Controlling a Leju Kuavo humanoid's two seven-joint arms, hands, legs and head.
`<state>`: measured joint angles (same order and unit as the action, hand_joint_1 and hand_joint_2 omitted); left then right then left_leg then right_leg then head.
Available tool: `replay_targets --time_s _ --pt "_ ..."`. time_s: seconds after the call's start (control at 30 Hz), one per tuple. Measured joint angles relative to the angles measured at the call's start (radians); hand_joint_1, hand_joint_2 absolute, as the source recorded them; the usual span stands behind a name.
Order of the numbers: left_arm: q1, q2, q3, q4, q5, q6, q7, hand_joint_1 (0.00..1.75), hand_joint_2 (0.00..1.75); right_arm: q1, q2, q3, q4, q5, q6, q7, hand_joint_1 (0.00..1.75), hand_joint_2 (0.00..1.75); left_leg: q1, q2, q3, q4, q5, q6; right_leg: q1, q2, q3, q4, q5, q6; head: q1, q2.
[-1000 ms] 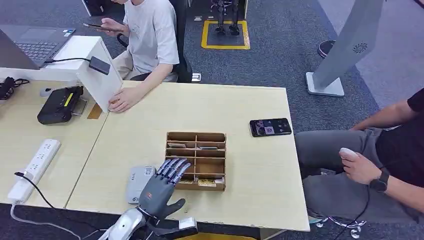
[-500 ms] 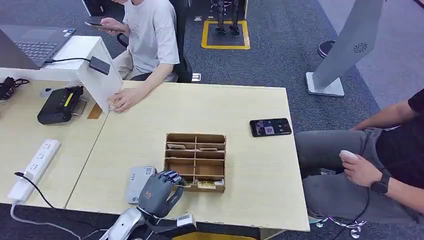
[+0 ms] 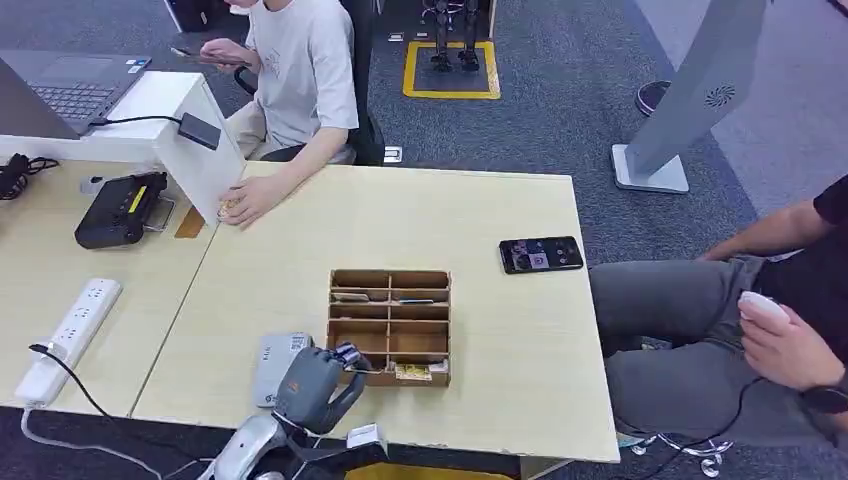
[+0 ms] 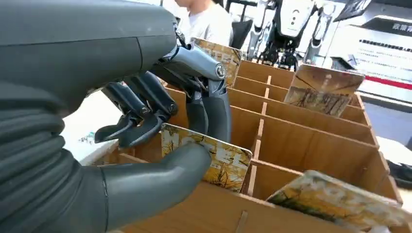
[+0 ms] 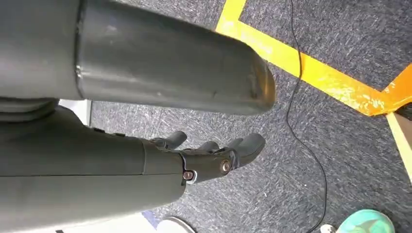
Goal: Pass the card to the sensor for recognition and then transmit it.
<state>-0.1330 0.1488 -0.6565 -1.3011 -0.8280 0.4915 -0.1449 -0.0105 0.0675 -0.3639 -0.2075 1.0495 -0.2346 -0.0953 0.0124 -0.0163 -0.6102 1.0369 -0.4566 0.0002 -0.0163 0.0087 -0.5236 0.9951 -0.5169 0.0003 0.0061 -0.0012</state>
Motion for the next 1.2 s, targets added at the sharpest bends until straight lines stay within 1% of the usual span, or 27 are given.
replay_targets --time_s 0.13,0.27,0.37,0.47,0.53,0.67,0.73,0.83,0.97,1.1,1.13,1.2 --pt "0.010 0.032 0.032 -0.078 0.101 -0.044 -0.032 1.75 1.75 0.003 0.000 0.000 0.000 -0.010 -0.010 -0.011 0.00 0.00 0.000 0.000 0.000 0.000 0.000 0.000 0.000 0.000 0.000 0.000 0.000 0.000 0.000 0.000" --pt "0.007 0.098 0.094 -0.220 0.197 -0.112 -0.064 1.75 1.75 0.007 -0.004 0.000 0.000 -0.016 -0.016 -0.019 0.00 0.00 0.000 0.000 0.000 0.000 0.000 0.000 0.000 0.000 0.000 0.000 0.000 0.000 0.000 0.000" --pt "-0.001 0.158 0.159 -0.327 0.287 -0.189 -0.089 1.75 1.75 0.011 -0.006 0.000 0.000 -0.027 -0.018 -0.026 0.00 0.00 0.001 0.000 0.000 0.000 0.000 0.000 0.000 0.000 -0.001 0.000 0.000 0.000 0.000 0.000" --pt "-0.010 0.192 0.211 -0.398 0.309 -0.220 -0.090 1.75 1.75 0.013 -0.008 0.000 0.000 -0.029 -0.018 -0.029 0.00 0.00 0.001 0.000 0.000 0.000 0.000 0.000 0.000 0.000 0.000 0.000 0.000 0.000 0.000 0.000" --pt "-0.010 0.206 0.230 -0.429 0.311 -0.222 -0.091 1.75 1.75 0.013 -0.008 0.000 0.000 -0.030 -0.018 -0.030 0.00 0.00 0.000 0.000 0.000 0.000 0.000 0.000 0.000 0.000 0.000 0.000 0.000 0.000 0.000 0.000" --pt "-0.010 0.222 0.242 -0.457 0.306 -0.222 -0.099 1.75 1.75 0.012 -0.008 0.000 0.000 -0.033 -0.018 -0.030 0.00 0.00 0.000 0.000 0.000 0.000 0.000 0.000 0.000 0.000 0.000 0.000 0.000 0.000 0.000 0.000" --pt "-0.010 0.243 0.252 -0.482 0.327 -0.225 -0.110 1.75 1.75 0.013 -0.008 0.000 0.000 -0.037 -0.018 -0.034 0.00 0.00 0.000 0.000 0.000 0.000 0.000 0.000 0.000 0.000 0.000 0.000 0.000 0.000 0.000 0.000" --pt "-0.011 0.273 0.299 -0.533 0.342 -0.221 -0.119 1.75 1.75 0.014 -0.008 0.000 0.000 -0.041 -0.018 -0.036 0.00 0.00 0.000 0.000 0.000 0.000 0.000 0.000 0.000 0.000 -0.001 0.000 0.000 0.000 0.000 0.000" --pt "-0.011 0.288 0.367 -0.562 0.292 -0.196 -0.106 1.75 1.75 0.014 -0.008 0.000 0.000 -0.041 -0.018 -0.030 0.00 0.00 0.000 0.000 0.000 0.000 0.000 0.000 0.000 0.000 0.000 0.000 0.000 0.000 0.000 0.000" --pt "-0.011 0.289 0.398 -0.569 0.277 -0.188 -0.103 1.75 1.75 0.013 -0.008 0.000 0.000 -0.041 -0.018 -0.028 0.00 0.00 0.000 0.000 0.000 0.000 0.000 0.000 0.000 0.000 0.000 0.000 0.000 0.000 0.000 0.000" --pt "-0.011 0.289 0.402 -0.569 0.256 -0.179 -0.094 1.75 1.75 0.013 -0.008 0.000 0.000 -0.041 -0.018 -0.027 0.00 0.00 0.000 0.000 0.000 0.000 0.000 0.000 0.000 0.000 0.000 0.000 0.000 0.000 0.000 0.000" --pt "-0.017 0.289 0.407 -0.568 0.176 -0.143 -0.050 1.75 1.75 0.013 -0.008 0.000 0.000 -0.035 -0.018 -0.021 0.00 0.00 0.000 0.000 0.000 0.000 0.000 0.000 0.000 0.000 -0.003 0.000 0.000 0.000 0.000 0.000"
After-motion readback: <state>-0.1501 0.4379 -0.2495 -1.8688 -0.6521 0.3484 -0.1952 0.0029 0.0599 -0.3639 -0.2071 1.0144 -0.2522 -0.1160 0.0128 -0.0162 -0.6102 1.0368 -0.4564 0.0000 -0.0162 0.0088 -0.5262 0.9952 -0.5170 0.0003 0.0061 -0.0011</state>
